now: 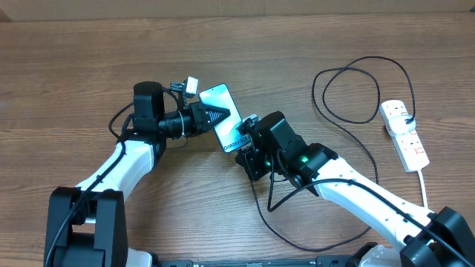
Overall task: Plug charger to phone and switch on socket
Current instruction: 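Push the black cable connector into the phone's bottom port with right gripper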
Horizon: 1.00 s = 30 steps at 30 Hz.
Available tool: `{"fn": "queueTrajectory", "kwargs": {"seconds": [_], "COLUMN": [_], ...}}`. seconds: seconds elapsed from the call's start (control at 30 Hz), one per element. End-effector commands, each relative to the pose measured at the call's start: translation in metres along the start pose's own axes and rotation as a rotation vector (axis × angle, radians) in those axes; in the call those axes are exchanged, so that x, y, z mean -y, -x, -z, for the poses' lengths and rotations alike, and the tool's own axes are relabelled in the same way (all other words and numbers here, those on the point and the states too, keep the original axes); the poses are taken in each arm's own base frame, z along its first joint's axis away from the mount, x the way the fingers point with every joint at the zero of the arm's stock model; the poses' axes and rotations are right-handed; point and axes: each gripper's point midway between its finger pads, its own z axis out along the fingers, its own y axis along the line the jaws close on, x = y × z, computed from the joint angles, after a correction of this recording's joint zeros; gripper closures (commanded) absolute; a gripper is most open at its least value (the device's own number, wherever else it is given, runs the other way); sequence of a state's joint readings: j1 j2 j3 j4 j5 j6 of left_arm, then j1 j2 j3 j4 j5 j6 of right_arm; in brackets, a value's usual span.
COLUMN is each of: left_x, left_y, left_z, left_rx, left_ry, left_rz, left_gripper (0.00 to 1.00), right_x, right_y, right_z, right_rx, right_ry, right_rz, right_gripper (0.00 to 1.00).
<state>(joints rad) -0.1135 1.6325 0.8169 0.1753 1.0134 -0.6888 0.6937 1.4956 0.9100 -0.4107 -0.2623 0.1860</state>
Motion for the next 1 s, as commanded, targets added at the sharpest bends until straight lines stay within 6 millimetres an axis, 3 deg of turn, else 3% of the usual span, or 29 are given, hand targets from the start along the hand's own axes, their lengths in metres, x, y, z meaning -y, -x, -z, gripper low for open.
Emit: {"fn": "queueTrajectory", "kwargs": {"seconds": [0.0,0.47,0.97], "left_x": [0.013,0.033,0.035], "left_y": [-0.002,-0.029,-0.043], "left_z": [0.001,-0.006,-0.008], "left_rx": [-0.029,-0.146,-0.195], "left_ry": [-0.054,-0.157,-0.176], "left_rz": [-0.013,-0.097,-0.118], "left_gripper": [0.96,0.96,0.95], "right_x": [-0.003,-0.015,-0.028], "right_y": [0.011,0.047,0.078], "right_z": [0.003,0.014,0.03], "right_rx": [0.037,0.138,0.209], "right_ry": [0.003,0.029,0.047], "right_rz": [0.01,0.041,0.064], "right_gripper": [0.96,0.96,0.96]}}
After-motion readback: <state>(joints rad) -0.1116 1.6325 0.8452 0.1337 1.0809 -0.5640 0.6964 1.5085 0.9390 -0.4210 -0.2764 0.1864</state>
